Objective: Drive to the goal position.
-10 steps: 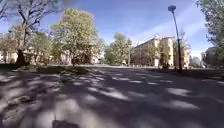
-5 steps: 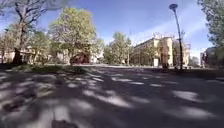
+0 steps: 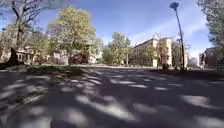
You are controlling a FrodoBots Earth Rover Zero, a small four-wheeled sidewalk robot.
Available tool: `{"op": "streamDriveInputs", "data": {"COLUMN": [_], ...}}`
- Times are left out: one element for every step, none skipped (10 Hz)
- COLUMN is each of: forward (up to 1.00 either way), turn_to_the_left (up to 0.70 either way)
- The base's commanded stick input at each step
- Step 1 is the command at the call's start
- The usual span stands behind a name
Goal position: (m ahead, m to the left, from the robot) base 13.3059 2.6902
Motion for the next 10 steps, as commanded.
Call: {"op": "streamDriveInputs", "data": {"forward": [0.85, 0.85, 0.85, 0.85, 0.85, 0.85, 0.85, 0.85, 0.85, 0.85], "turn_to_the_left": [0.00, 0.00, 0.00, 0.00, 0.00, 0.00, 0.00, 0.00, 0.00, 0.00]}}
